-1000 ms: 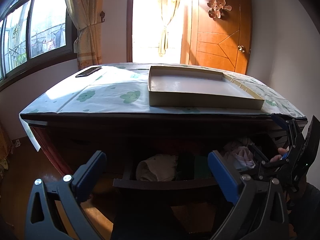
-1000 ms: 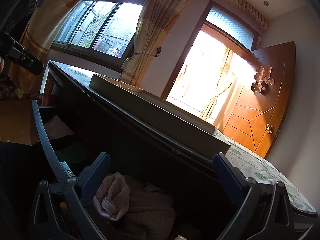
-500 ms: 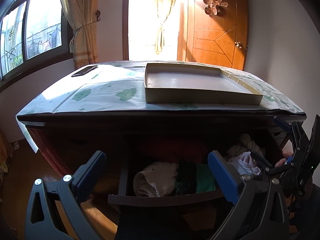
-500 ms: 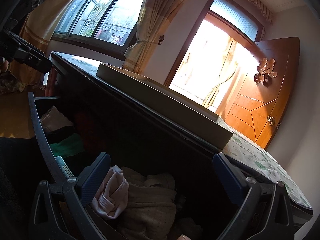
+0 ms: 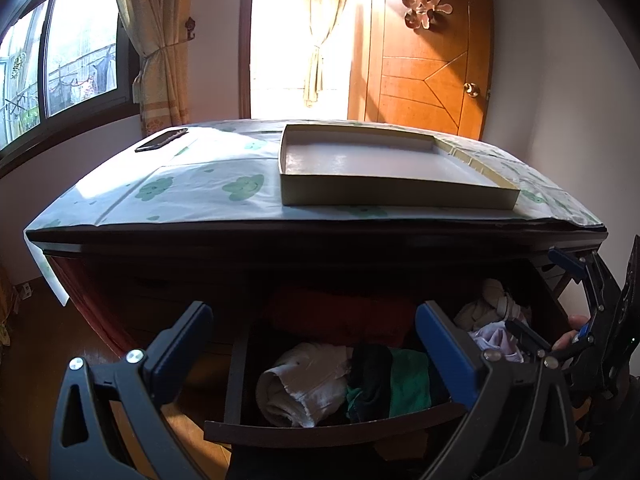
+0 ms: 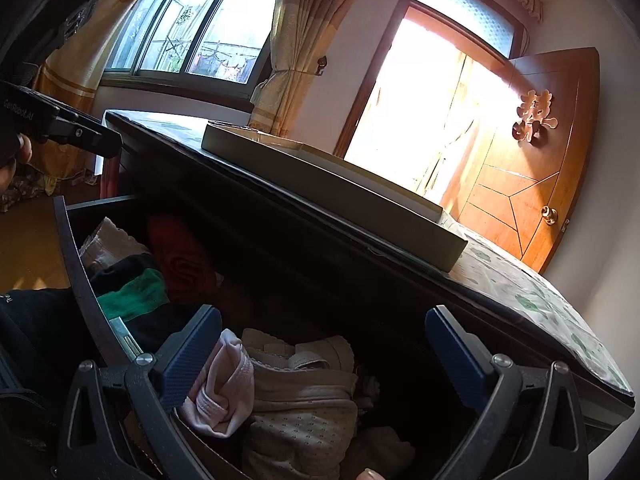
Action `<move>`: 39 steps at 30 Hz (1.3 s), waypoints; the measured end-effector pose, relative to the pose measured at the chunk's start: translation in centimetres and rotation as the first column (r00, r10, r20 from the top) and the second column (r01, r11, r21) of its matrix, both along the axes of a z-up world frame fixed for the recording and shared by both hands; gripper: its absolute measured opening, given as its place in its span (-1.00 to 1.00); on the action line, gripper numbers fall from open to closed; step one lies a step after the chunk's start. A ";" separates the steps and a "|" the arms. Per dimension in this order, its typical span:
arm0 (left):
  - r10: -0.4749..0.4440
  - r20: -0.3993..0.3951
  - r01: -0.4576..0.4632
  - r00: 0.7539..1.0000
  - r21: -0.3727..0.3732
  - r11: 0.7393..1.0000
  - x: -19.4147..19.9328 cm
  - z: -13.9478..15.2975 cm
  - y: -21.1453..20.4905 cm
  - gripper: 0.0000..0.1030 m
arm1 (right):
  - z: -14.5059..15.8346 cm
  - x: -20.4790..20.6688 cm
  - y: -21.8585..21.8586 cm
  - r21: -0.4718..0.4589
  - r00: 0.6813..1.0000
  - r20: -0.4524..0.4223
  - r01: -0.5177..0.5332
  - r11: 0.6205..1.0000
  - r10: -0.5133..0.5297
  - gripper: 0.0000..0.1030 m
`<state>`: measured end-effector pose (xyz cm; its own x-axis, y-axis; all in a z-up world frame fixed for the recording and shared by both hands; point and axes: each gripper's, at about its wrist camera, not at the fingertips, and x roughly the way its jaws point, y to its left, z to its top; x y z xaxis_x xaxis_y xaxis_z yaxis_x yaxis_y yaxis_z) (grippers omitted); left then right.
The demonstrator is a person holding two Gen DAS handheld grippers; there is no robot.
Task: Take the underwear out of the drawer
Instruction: 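Lower the right gripper into the drawer and grasp the beige dotted underwear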
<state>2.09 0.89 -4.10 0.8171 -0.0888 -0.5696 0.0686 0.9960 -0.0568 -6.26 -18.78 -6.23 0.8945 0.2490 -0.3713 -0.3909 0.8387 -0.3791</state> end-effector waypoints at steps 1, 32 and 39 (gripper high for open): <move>0.000 0.001 0.000 1.000 0.000 1.000 -0.1 0.1 0.0 1.00 | 0.0 0.0 0.0 -0.005 1.000 -0.003 0.002 1.000 -0.002 0.99; -0.027 -0.064 0.029 0.998 0.026 0.999 0.4 -0.6 -0.6 1.00 | -0.1 -0.1 0.3 -0.020 0.965 -0.256 -0.069 0.997 0.061 0.99; -0.043 -0.088 0.046 0.995 0.031 0.998 0.5 -1.3 -1.1 1.00 | 0.4 1.1 -2.1 0.109 0.949 -0.314 0.034 0.993 0.002 0.99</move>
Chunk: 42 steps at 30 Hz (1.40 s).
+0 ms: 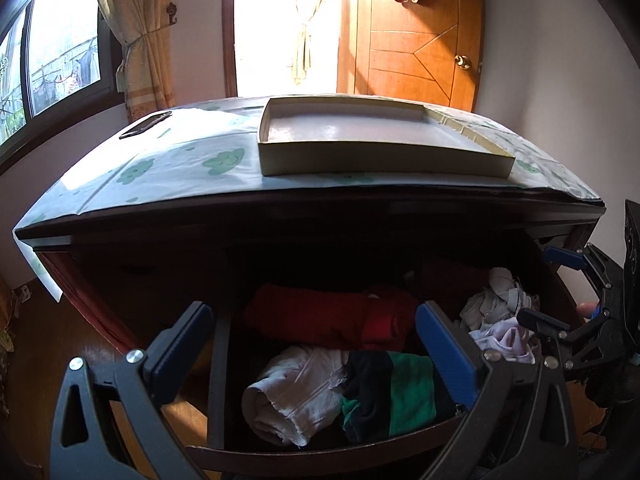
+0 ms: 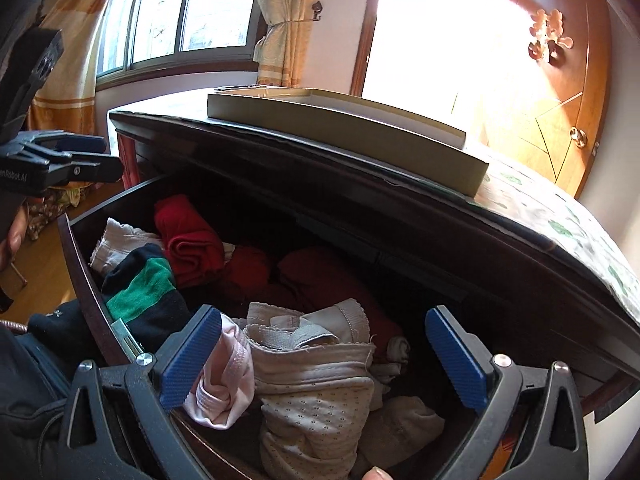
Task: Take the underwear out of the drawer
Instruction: 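Lower the right gripper into the drawer and grasp the beige dotted underwear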
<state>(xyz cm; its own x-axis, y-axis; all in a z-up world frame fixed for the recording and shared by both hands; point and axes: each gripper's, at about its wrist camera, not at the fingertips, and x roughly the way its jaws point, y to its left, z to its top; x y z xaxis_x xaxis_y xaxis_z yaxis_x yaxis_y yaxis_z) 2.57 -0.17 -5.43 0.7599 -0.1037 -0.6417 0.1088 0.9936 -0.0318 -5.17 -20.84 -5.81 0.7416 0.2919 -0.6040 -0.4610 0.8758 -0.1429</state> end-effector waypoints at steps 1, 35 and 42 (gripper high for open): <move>0.000 0.000 0.000 1.000 0.000 1.000 0.0 -0.1 -0.1 1.00 | 0.1 0.1 -0.4 0.021 1.000 -0.006 0.007 1.000 -0.007 0.99; 0.005 -0.115 -0.003 0.993 0.017 1.000 2.7 -2.4 1.5 1.00 | -3.8 5.0 -1.2 -0.042 0.837 -0.547 -0.054 0.998 0.023 0.49; -0.011 -0.149 0.017 0.989 0.042 0.999 3.5 -3.0 1.3 1.00 | -3.7 4.8 -0.9 0.036 0.824 -0.557 -0.096 0.995 0.100 -0.18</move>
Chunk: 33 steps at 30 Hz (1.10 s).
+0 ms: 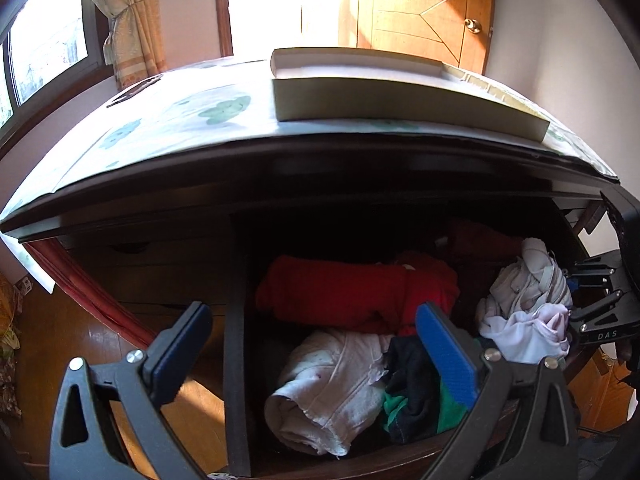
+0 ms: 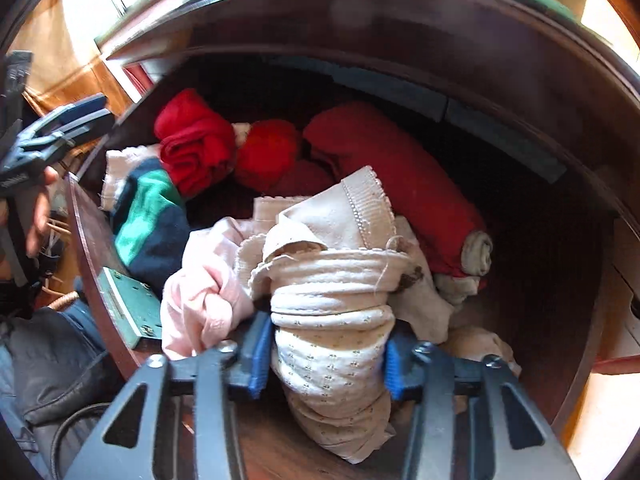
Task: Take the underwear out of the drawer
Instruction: 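Lower the right gripper into the drawer and grasp the beige dotted underwear, then lift the beige underwear with the right gripper while the left gripper grasps pink underwear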
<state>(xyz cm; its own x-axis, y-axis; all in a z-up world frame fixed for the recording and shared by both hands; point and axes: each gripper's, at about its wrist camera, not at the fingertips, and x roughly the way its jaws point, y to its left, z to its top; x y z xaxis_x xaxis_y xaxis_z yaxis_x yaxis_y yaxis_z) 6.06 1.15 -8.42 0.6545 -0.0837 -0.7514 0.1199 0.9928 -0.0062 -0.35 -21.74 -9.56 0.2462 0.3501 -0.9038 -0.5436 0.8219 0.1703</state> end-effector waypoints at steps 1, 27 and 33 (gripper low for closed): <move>0.000 -0.005 0.000 1.000 0.006 1.000 0.1 -0.1 0.0 1.00 | 0.1 -0.2 -0.3 0.021 1.000 0.013 0.005 1.000 -0.005 -0.19; -0.305 -0.092 0.302 0.948 -0.041 0.952 0.2 1.0 -10.9 1.00 | 4.4 -1.9 -5.0 0.130 0.944 0.269 0.160 0.979 -0.190 -0.25; -0.364 -0.154 0.356 0.919 -0.079 0.931 0.2 0.5 -14.2 0.89 | 3.7 -2.2 -6.0 0.141 0.942 0.261 0.181 0.973 -0.213 -0.24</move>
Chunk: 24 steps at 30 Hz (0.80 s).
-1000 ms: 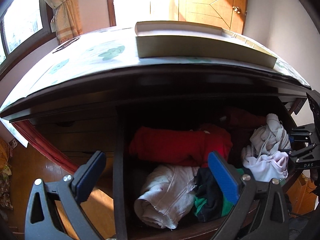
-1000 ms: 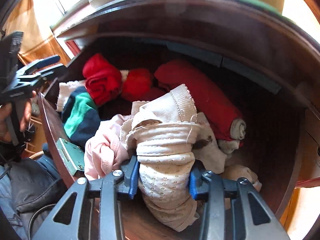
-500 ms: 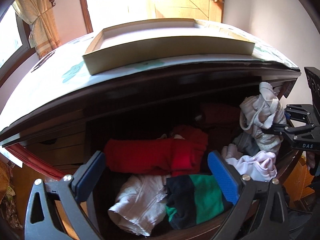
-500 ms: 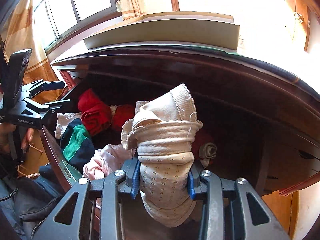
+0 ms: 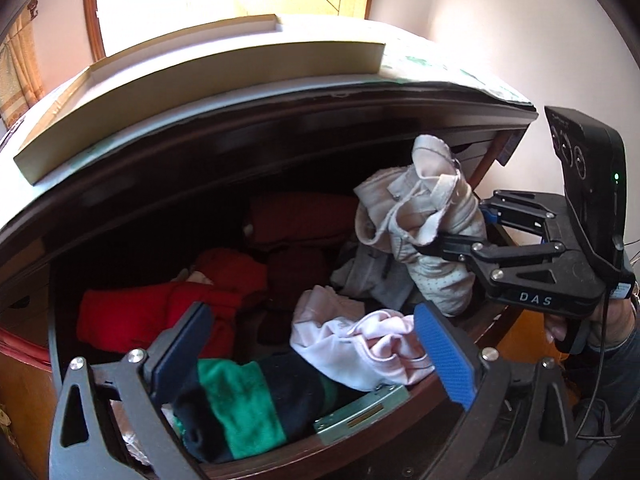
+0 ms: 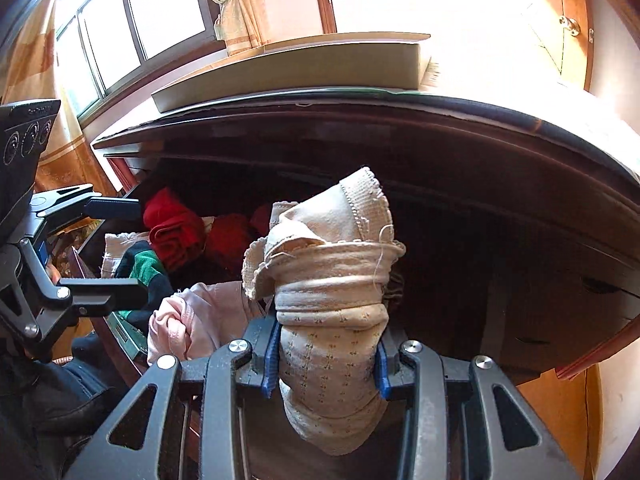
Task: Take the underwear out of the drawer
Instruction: 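Lift the beige underwear with the right gripper while the left gripper grasps pink underwear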
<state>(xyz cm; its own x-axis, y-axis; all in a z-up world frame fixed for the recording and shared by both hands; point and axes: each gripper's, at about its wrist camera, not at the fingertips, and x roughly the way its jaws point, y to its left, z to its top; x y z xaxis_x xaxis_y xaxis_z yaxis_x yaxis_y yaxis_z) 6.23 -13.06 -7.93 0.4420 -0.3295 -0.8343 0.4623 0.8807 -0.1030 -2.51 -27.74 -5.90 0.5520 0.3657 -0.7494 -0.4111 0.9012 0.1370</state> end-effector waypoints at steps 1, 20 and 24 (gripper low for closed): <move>-0.009 -0.018 0.009 1.000 -0.001 1.000 0.1 -0.3 -0.4 0.79 | -0.2 0.0 0.2 0.001 1.000 0.001 0.001 1.000 -0.001 -0.24; -0.045 -0.233 0.052 0.971 0.021 0.998 1.7 -5.1 -3.6 0.06 | -0.9 -0.6 -0.9 0.024 1.000 0.021 -0.001 1.000 0.000 -0.24; -0.051 -0.230 0.056 0.972 0.014 0.998 1.6 -5.3 -2.9 -0.27 | -0.9 -0.7 -1.0 0.027 1.000 0.021 0.000 1.000 0.000 -0.24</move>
